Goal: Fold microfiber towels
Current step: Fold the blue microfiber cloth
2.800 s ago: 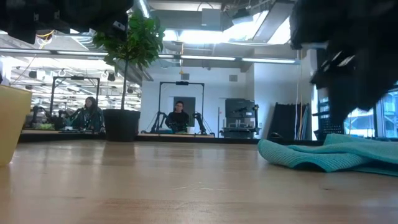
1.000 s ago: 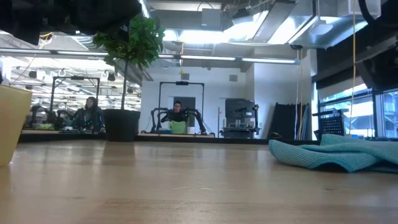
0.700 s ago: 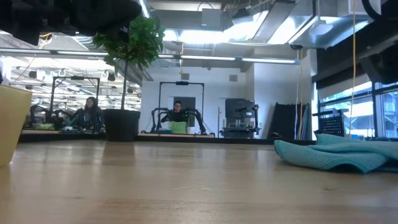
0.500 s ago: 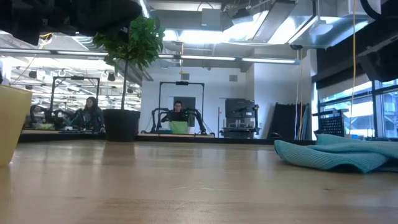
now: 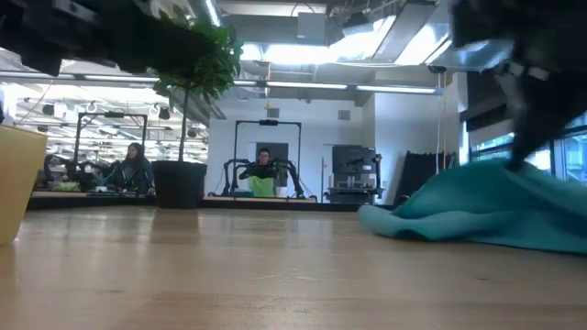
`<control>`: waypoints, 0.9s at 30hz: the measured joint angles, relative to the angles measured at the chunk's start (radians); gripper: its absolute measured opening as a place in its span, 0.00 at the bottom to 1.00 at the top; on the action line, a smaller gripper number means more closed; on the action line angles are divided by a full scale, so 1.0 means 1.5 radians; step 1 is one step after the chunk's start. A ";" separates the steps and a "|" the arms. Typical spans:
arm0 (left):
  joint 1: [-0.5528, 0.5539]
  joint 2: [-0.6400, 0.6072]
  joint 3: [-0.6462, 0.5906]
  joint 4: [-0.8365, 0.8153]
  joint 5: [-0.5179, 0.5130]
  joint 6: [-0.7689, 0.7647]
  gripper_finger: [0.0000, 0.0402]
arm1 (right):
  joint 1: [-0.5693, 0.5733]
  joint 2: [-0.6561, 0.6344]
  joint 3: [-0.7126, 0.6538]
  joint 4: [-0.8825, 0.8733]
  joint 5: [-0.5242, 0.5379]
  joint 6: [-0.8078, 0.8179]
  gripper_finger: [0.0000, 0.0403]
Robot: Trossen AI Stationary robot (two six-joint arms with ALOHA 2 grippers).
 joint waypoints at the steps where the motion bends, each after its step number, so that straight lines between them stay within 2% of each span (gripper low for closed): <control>1: 0.002 0.013 0.006 0.000 -0.006 0.000 0.18 | -0.011 -0.010 0.000 0.014 0.018 -0.018 0.01; 5: 0.013 0.065 0.039 0.003 -0.009 0.000 0.30 | -0.052 -0.031 0.001 0.085 0.057 -0.103 0.01; 10: 0.017 0.145 0.097 0.004 -0.010 0.001 0.39 | -0.091 -0.033 0.001 0.158 0.059 -0.186 0.00; 15: 0.028 0.235 0.155 0.003 -0.016 -0.006 0.40 | -0.097 -0.033 0.001 0.186 0.047 -0.219 0.00; 27: 0.048 0.425 0.307 0.002 0.004 -0.027 0.41 | -0.073 -0.033 0.001 0.191 0.045 -0.202 0.00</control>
